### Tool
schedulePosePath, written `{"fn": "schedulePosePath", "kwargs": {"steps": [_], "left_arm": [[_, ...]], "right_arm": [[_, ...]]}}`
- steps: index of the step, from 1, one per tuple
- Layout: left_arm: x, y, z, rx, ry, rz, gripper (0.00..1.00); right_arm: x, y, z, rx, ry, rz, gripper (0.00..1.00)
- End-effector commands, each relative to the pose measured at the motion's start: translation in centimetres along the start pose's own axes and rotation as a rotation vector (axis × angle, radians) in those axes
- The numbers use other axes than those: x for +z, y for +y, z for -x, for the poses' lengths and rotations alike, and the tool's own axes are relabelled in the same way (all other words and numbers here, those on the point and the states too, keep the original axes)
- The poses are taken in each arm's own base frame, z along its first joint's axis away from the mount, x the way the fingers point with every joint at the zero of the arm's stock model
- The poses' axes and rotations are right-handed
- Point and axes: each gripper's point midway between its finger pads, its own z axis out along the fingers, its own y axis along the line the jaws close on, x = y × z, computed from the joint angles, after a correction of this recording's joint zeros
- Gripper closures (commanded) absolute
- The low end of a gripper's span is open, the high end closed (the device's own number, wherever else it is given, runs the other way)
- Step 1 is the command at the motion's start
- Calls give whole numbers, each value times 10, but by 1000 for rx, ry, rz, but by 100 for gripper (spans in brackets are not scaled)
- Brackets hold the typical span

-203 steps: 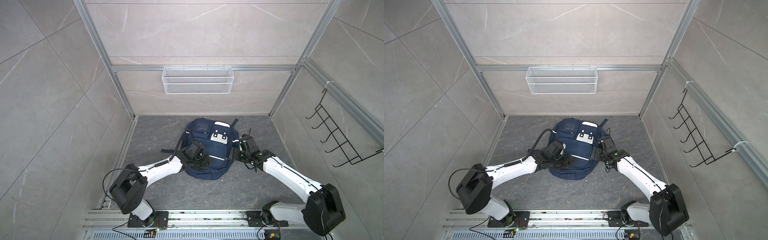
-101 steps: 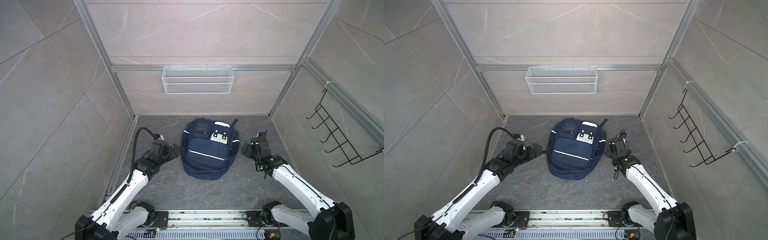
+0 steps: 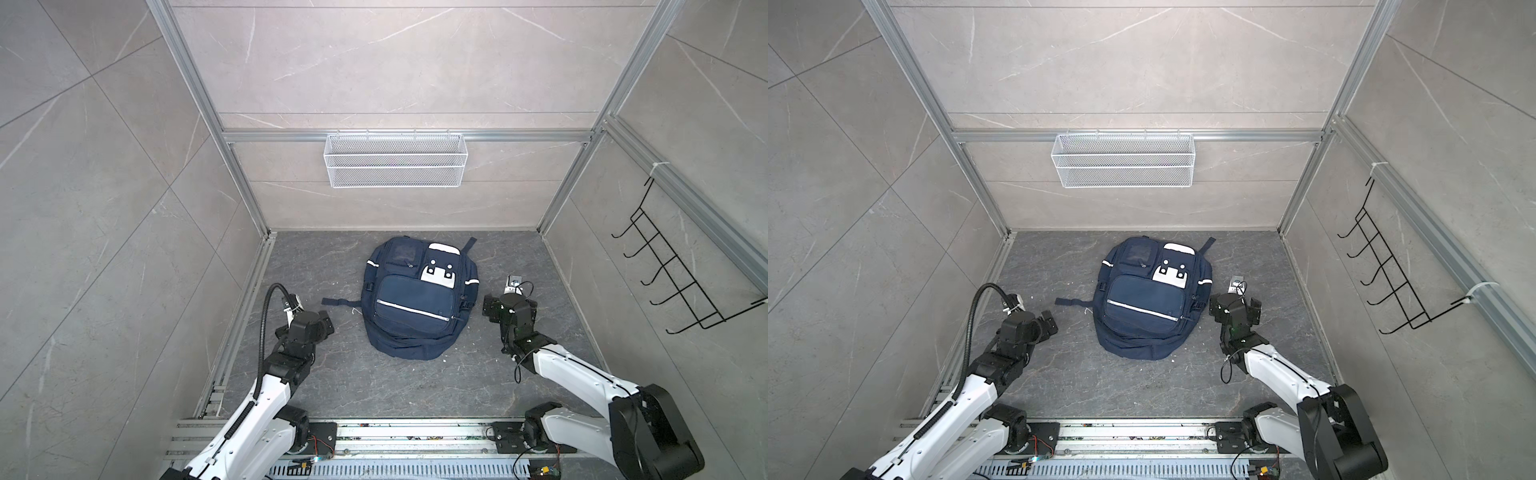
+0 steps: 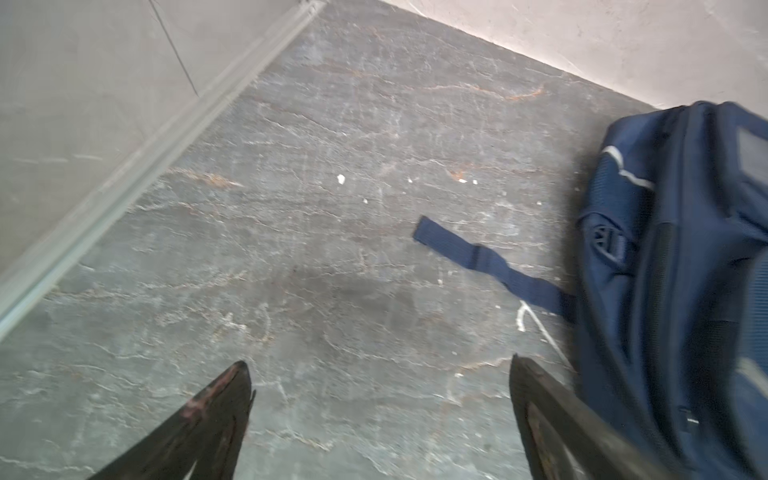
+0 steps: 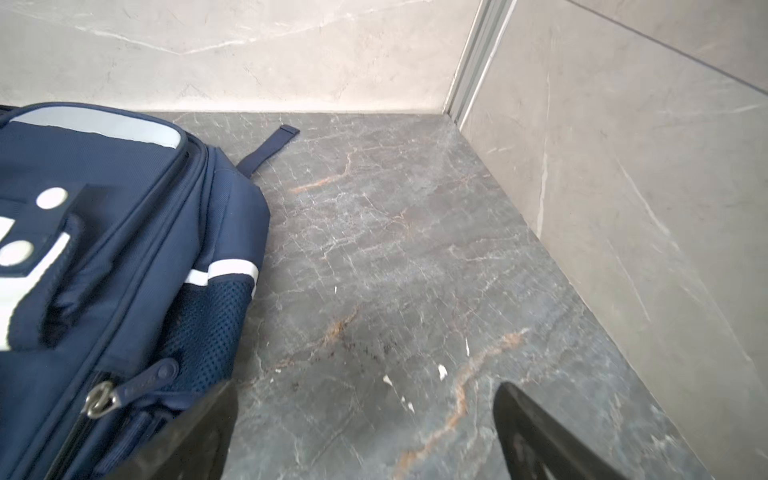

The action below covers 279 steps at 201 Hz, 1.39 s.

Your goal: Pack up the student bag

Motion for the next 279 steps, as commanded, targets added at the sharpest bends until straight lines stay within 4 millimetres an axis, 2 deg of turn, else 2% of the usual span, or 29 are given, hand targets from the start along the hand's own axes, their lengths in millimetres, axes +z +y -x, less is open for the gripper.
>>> {"fn": "schedulePosePath", "kwargs": {"steps": [1, 12, 38, 48, 74, 82, 95, 131, 153, 156, 164, 172, 189, 215, 259, 279], "left_arm": [[-5, 13, 37, 65, -209, 85, 2], [-4, 18, 40, 72, -231, 117, 2], [3, 8, 47, 146, -279, 88, 2], [10, 4, 46, 178, -280, 72, 2], [31, 1, 29, 233, -241, 47, 2], [38, 1, 22, 225, -238, 13, 2], [47, 1, 19, 183, -249, -62, 2], [61, -22, 27, 204, -269, -228, 1], [77, -44, 22, 269, -151, -329, 0], [78, -45, 16, 277, -118, -338, 0], [79, -49, 18, 286, -123, -356, 0], [79, -49, 16, 287, -112, -358, 0], [71, -48, 20, 282, -162, -364, 0], [53, -33, 20, 237, -270, -327, 0], [47, -27, 20, 221, -303, -310, 0], [52, -30, 20, 231, -283, -320, 0]], "right_arm": [[3, -2, 19, 16, -137, -11, 0], [8, -1, 14, 26, -139, -1, 0], [17, 3, 2, 2, -149, 2, 0], [17, 0, 7, -7, -197, -16, 1], [24, -4, -3, 1, -212, -53, 0], [26, -2, 5, -9, -252, -55, 0], [27, -2, -3, 8, -190, -34, 0], [34, -9, -8, 56, -177, 18, 1], [44, -5, -17, 62, -146, 78, 1], [46, -2, -18, 59, -141, 86, 1], [48, -2, -14, 64, -170, 101, 1], [48, -2, -19, 64, -131, 101, 1], [48, -3, -15, 68, -157, 102, 1], [48, -3, -16, 68, -154, 100, 2], [48, -3, -16, 67, -153, 100, 1], [47, -4, -16, 69, -154, 99, 1]]}}
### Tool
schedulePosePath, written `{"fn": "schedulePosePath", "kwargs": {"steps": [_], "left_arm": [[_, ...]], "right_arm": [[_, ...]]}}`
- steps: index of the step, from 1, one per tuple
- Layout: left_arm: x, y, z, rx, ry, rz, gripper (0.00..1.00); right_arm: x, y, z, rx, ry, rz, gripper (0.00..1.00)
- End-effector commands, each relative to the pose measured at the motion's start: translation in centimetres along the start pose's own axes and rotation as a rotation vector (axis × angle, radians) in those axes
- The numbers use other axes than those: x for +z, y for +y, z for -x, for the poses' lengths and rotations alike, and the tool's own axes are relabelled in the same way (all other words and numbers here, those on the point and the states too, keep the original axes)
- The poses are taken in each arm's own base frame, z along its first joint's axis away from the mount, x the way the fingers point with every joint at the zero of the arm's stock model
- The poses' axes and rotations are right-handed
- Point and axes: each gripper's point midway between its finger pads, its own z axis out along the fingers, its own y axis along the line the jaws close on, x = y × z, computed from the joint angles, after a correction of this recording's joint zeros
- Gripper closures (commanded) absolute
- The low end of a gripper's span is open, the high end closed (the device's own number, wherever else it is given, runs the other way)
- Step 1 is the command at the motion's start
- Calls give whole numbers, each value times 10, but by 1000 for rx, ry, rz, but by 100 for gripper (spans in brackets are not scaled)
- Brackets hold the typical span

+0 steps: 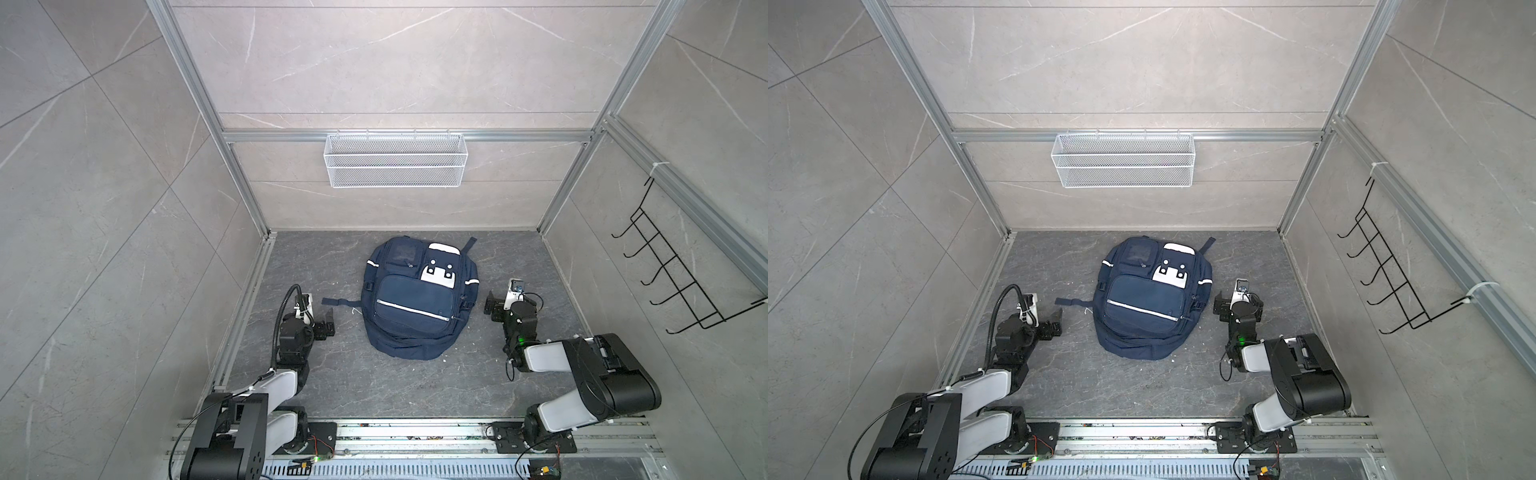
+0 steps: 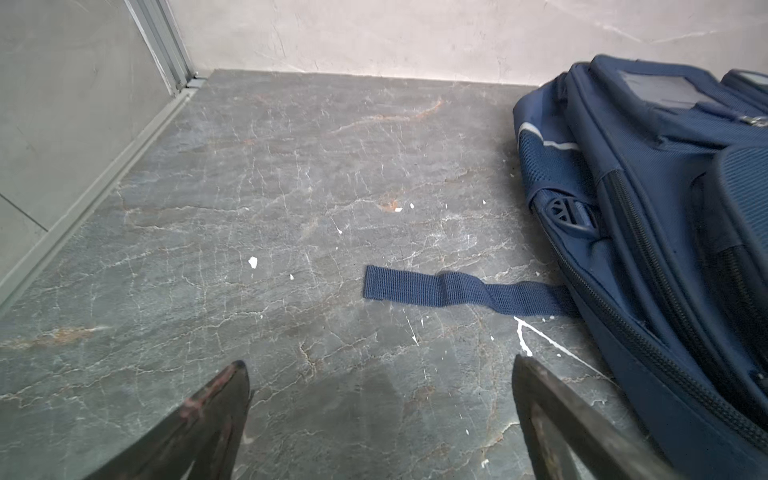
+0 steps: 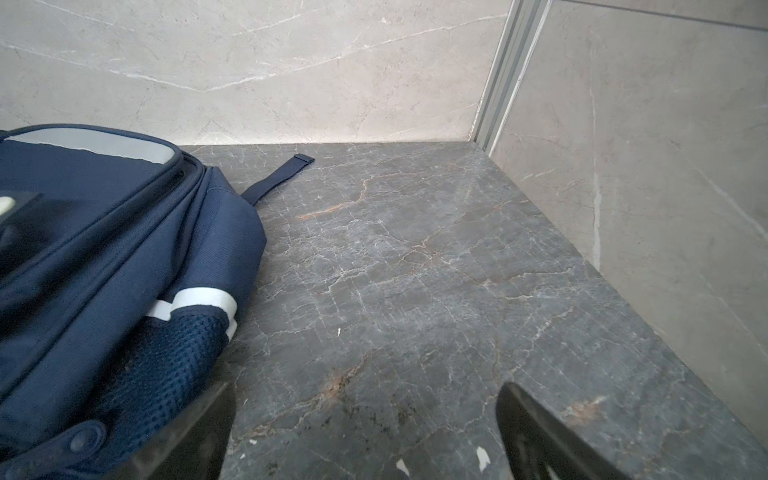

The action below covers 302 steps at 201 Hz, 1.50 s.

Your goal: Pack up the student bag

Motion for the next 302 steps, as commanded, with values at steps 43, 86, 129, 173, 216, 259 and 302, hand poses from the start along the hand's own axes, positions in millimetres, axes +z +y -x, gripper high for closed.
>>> {"fn": "schedulePosePath", "kwargs": {"steps": [43, 86, 129, 173, 216, 259, 302], "left_arm": [[1, 5, 30, 2, -99, 22, 0], [-6, 6, 29, -4, -138, 32, 0], [-4, 16, 27, 101, -84, 95, 0], [47, 32, 8, 69, -4, 101, 1], [50, 47, 8, 21, 27, 157, 0], [54, 51, 8, 5, 48, 168, 0], [54, 50, 8, 6, 48, 167, 0]], "right_arm": [[2, 1, 5, 22, -19, 7, 0], [2, 2, 5, 22, -18, 10, 1], [2, 2, 4, 21, -16, 9, 1], [3, 3, 4, 22, -12, 16, 0], [3, 3, 4, 25, -8, 21, 1], [3, 2, 4, 24, -12, 19, 0], [4, 3, 4, 24, -7, 25, 1]]}}
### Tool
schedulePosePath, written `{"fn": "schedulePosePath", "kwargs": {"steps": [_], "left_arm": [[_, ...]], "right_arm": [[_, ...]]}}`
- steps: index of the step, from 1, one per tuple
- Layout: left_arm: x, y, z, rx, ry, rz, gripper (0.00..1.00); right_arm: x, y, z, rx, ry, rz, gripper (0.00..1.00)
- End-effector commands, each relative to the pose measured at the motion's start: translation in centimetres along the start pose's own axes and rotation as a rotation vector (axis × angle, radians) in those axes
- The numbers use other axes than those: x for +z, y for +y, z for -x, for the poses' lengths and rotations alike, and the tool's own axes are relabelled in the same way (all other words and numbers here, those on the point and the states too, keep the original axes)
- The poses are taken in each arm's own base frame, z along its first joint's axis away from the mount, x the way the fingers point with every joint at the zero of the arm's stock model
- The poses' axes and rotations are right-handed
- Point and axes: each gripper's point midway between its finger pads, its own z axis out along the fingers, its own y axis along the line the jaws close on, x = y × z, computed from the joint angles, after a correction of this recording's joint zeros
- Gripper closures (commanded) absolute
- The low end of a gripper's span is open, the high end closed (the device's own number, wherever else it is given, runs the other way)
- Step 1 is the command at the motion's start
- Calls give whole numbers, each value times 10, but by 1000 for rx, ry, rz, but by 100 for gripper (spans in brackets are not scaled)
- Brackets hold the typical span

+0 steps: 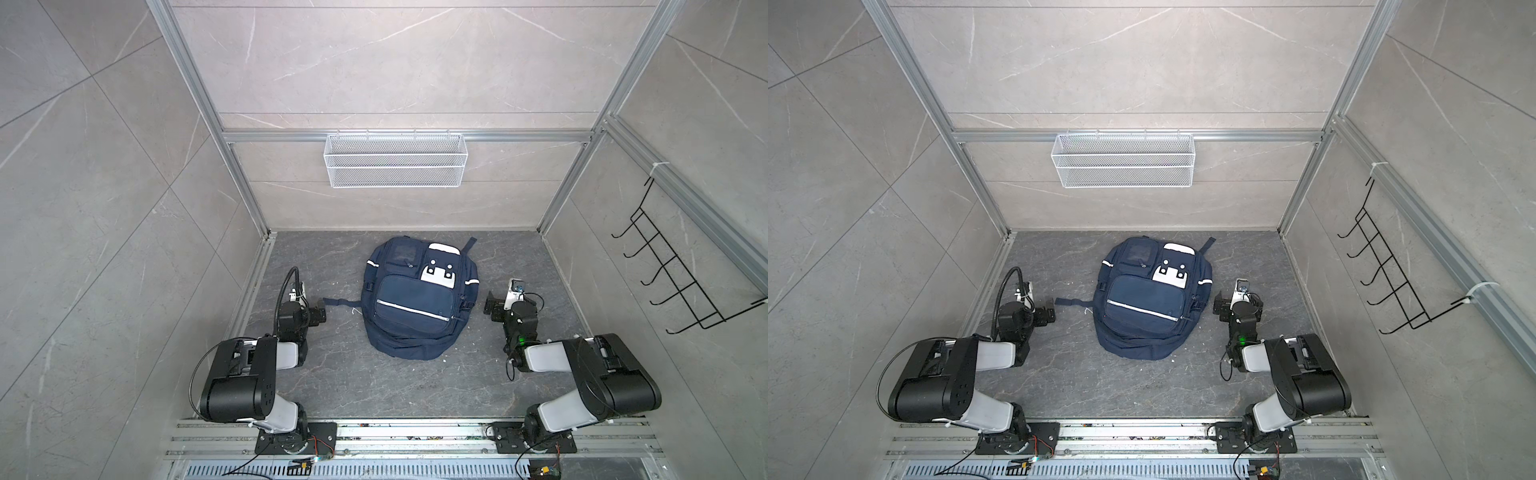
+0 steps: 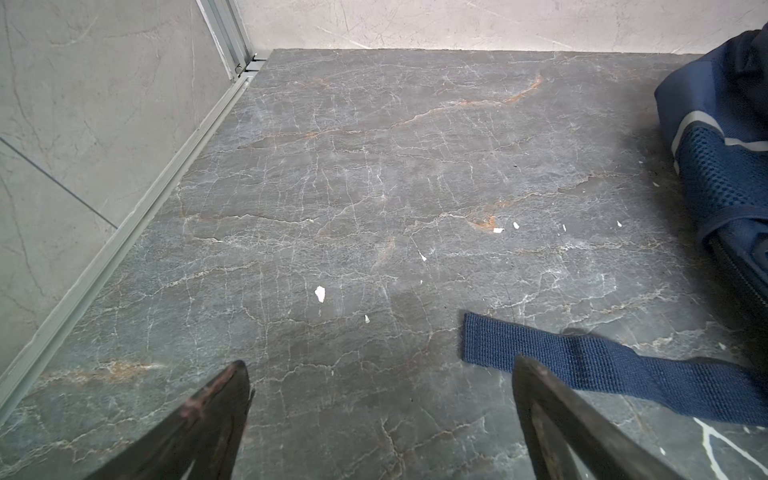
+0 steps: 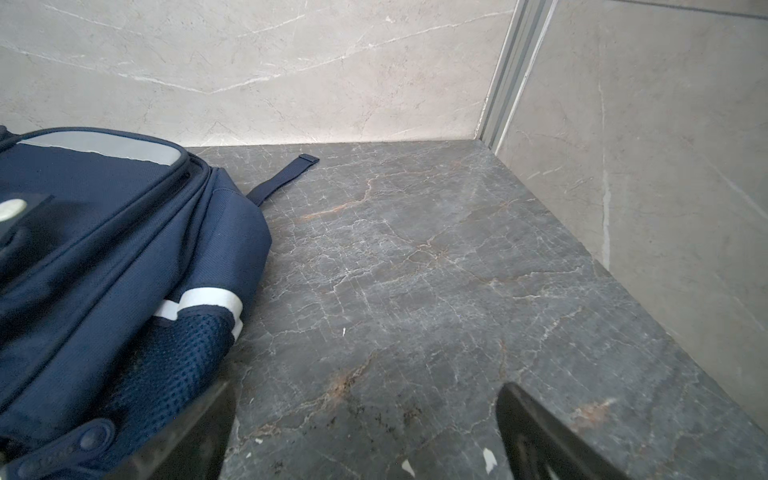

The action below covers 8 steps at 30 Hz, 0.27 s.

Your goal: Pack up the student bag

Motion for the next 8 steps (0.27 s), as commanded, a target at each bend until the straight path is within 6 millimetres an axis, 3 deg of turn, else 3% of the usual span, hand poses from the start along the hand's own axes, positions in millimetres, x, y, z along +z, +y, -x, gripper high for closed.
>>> {"fn": "schedulePosePath", "kwargs": {"steps": [1, 8], "left_arm": [[1, 3, 15, -19, -39, 11, 0], [1, 3, 15, -19, -40, 11, 0]], "right_arm": [[4, 2, 4, 12, -7, 12, 1], [4, 1, 5, 16, -8, 20, 0]]}}
